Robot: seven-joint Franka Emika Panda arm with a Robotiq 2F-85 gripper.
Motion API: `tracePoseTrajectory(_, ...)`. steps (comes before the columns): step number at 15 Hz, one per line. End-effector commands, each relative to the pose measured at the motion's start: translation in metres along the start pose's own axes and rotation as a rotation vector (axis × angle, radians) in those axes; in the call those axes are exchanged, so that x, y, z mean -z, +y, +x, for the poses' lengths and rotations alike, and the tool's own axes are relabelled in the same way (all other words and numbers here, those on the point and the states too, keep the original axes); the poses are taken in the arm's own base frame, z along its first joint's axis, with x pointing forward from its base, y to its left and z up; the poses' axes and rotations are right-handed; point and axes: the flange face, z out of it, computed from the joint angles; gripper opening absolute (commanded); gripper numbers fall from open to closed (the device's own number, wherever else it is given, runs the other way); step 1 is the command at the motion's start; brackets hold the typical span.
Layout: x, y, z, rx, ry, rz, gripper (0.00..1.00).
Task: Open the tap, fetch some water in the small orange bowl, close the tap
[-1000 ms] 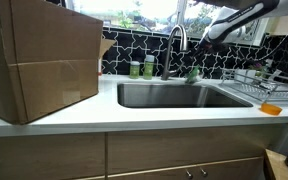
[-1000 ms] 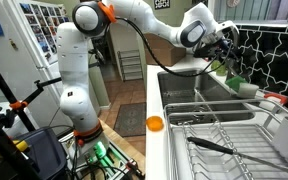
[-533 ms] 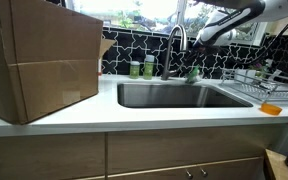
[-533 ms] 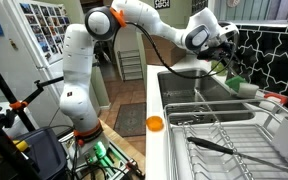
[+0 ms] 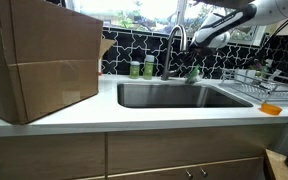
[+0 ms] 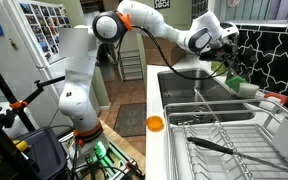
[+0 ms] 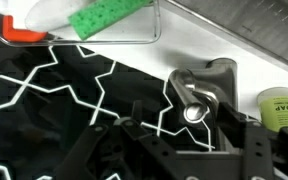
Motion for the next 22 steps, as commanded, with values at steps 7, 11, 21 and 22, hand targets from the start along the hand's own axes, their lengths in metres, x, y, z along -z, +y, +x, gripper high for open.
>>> tracePoseTrajectory(7, -0.015, -0.003, 0.005, 0.006, -0.001, 0.059, 0.54)
tracePoseTrajectory(11, -0.017, -0.006, 0.004, 0.011, -0.003, 0.066, 0.41)
tracePoseTrajectory(21, -0.016, 0.004, 0.004, 0.0, -0.007, 0.035, 0.06)
tracePoseTrajectory(22, -0.015, 0.005, 0.004, 0.0, -0.006, 0.034, 0.06)
